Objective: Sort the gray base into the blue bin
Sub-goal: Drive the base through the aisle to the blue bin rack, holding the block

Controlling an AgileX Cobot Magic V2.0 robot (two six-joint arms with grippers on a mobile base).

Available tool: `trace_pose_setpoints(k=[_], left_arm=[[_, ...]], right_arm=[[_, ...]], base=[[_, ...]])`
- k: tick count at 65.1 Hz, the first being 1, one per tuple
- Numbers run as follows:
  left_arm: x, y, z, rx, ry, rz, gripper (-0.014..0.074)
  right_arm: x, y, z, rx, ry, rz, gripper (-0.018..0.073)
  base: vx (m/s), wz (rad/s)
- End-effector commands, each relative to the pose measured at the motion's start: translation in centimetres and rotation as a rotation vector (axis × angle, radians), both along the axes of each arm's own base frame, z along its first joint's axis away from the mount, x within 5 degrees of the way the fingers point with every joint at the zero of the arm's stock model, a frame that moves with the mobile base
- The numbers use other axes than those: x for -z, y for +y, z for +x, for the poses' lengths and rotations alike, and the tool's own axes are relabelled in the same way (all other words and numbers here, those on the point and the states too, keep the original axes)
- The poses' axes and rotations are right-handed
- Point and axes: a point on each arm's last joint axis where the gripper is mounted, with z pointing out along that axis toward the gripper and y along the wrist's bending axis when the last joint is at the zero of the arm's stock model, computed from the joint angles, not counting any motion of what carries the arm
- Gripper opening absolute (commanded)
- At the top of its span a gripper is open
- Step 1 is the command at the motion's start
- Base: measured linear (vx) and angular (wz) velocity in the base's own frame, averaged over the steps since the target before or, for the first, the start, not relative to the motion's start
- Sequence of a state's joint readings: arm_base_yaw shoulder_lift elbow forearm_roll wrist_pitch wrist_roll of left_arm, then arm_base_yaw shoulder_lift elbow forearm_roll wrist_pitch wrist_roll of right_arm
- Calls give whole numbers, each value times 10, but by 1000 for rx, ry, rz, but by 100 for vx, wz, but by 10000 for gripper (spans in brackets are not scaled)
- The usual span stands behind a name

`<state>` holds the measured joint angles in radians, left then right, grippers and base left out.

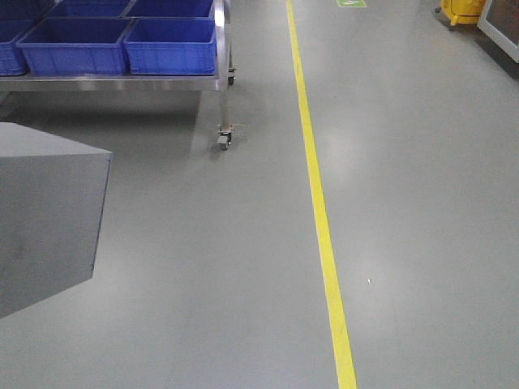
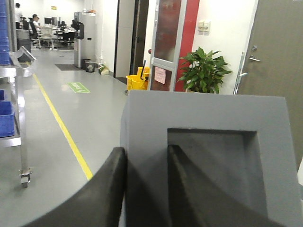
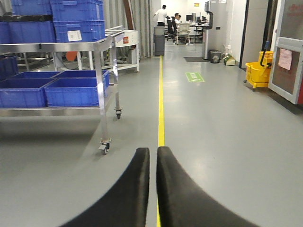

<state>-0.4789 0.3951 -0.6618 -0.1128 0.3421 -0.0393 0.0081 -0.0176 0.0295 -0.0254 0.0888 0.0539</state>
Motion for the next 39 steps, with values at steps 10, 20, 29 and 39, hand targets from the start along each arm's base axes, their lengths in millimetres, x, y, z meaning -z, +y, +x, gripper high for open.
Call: trace_pose_setpoints(k=[10,20,29,39], left_arm=[[-19,1,-2,-4,-105,-73,4],[-19,1,-2,-4,-105,-73,4],[-19,1,-2,-4,-106,-74,4],[-19,1,-2,-4,-106,-74,4]], right_arm=[[-7,0,-1,3,-80,-12,-4],[-7,0,-1,3,-80,-12,-4],[-7,0,-1,3,-80,-12,-4],[-7,0,-1,3,-80,-12,-4]], base=[[31,-8],[37,6],[39,12],[39,13]])
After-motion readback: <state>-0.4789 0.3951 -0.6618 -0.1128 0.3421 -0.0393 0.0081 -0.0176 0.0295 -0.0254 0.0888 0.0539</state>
